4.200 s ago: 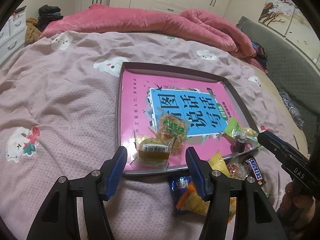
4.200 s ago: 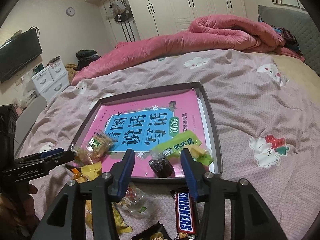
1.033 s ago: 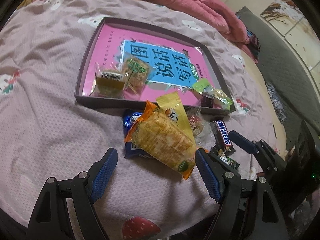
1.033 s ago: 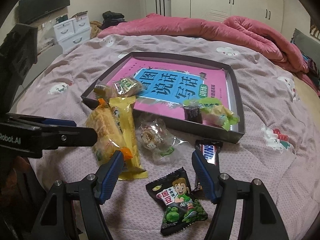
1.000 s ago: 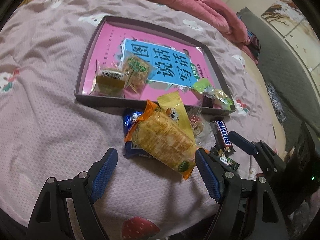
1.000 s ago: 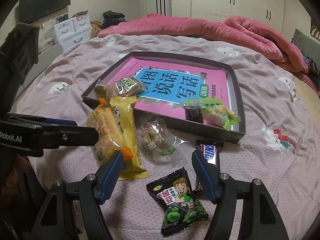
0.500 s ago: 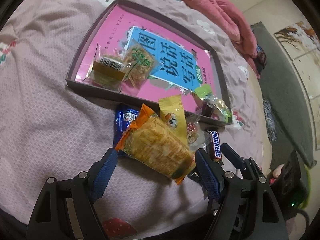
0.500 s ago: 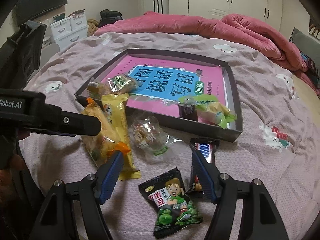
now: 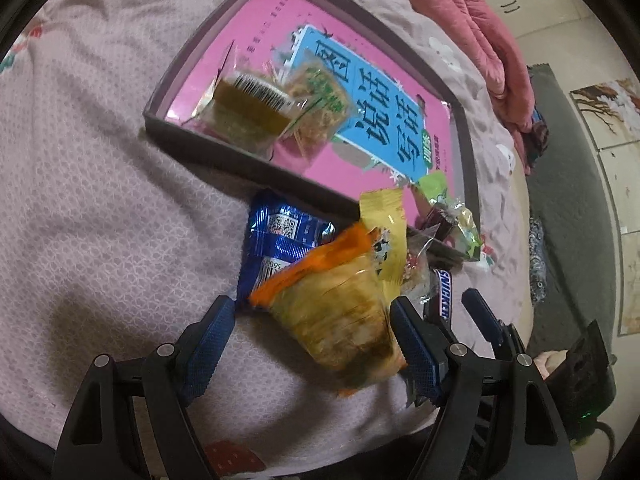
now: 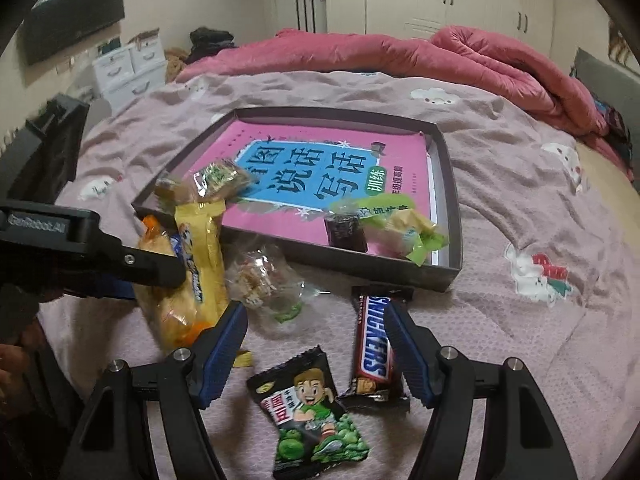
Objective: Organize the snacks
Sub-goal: 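Grasp the yellow cracker bag with left gripper while right gripper grasps the clear candy bag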
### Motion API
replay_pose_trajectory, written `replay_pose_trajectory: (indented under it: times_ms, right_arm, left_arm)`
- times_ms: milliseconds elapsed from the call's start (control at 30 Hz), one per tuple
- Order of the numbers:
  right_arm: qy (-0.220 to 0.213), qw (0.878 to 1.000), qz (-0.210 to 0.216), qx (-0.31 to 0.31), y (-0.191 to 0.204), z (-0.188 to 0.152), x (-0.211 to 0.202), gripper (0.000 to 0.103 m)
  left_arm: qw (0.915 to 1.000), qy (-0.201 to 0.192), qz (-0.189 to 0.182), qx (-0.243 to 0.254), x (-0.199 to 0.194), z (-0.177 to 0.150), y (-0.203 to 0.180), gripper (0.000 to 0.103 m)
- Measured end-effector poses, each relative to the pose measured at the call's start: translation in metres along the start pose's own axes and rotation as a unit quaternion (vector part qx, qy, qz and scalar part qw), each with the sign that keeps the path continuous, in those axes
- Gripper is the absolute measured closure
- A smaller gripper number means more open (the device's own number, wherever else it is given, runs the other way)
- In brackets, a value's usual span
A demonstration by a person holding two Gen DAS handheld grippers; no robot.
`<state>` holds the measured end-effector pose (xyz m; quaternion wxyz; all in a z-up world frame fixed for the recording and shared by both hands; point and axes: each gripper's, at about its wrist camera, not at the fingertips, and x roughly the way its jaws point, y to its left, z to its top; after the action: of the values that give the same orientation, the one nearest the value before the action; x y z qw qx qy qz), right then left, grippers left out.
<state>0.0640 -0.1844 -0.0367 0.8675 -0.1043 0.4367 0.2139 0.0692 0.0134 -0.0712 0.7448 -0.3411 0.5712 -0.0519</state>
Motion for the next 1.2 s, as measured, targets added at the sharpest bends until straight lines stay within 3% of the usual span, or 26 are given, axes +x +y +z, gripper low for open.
replay_pose_trajectory:
  times_ms: [367, 567, 800, 1000, 1167, 1200]
  right_arm:
    - [0.017, 0.995, -0.006, -0.096, 0.024, 0.012, 0.028, 0.033]
    - [0.017, 0.994, 0.012, -0.105, 0.027, 0.017, 0.037, 0.034]
    - [0.016, 0.995, 0.037, -0.087, 0.027, 0.017, 0.042, 0.061]
    - [0.009, 0.997, 0.059, -0.039, 0.016, 0.012, 0.032, 0.063]
    - [-0.007, 0.998, 0.062, -0.006, 0.008, 0.008, 0.017, 0.063]
    - [-0.012, 0.998, 0.062, -0.002, 0.007, 0.008, 0.013, 0.063]
  left_arm:
    - [0.9999, 0.008, -0.001, 0.009, -0.001, -0.008, 0.002, 0.025]
    - [0.9996, 0.01, 0.011, 0.024, 0.001, -0.013, -0.001, 0.025]
    - [0.999, 0.009, 0.025, 0.037, 0.005, -0.016, -0.007, 0.025]
    - [0.9983, 0.01, 0.035, 0.045, 0.006, -0.017, -0.009, 0.026]
    - [0.9982, 0.013, 0.038, 0.044, 0.008, -0.018, -0.007, 0.042]
    - [0.9983, 0.013, 0.036, 0.045, 0.008, -0.018, -0.007, 0.049]
